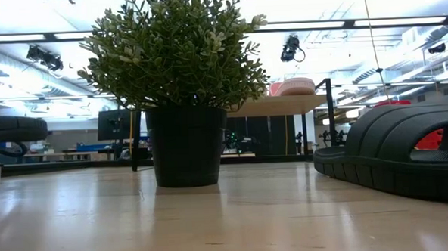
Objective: Pick and place slides into the shelf
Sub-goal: Put the left black slipper on the shelf
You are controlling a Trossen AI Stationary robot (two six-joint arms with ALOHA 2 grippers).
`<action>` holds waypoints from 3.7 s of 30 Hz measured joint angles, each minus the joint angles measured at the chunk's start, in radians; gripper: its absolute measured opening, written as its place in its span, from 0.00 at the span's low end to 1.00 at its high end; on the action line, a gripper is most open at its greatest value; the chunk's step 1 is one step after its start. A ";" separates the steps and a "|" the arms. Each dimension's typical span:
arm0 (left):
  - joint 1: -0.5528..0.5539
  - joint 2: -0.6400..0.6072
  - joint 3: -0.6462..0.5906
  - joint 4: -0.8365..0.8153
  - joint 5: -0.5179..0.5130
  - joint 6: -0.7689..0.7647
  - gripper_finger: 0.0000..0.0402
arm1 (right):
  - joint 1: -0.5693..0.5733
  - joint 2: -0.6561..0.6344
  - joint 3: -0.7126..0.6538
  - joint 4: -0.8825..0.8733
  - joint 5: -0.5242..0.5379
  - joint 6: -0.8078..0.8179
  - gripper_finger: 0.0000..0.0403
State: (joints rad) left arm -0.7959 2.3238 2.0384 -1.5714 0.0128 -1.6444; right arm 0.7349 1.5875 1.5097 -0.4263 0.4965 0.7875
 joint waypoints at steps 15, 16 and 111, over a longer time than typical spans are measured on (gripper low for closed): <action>-0.006 -0.006 0.000 0.001 0.196 0.281 0.67 | 0.001 0.000 0.000 -0.001 0.000 -0.005 0.60; -0.013 -0.013 0.000 0.001 0.179 0.273 0.67 | 0.001 0.000 0.000 -0.001 0.000 -0.006 0.60; -0.052 -0.109 -0.330 0.058 0.044 -0.036 0.33 | -0.046 0.000 0.000 -0.047 -0.034 -0.047 0.60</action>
State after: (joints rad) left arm -0.8476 2.2147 1.7079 -1.5131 0.0571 -1.6807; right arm 0.6891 1.5875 1.5097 -0.4728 0.4629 0.7402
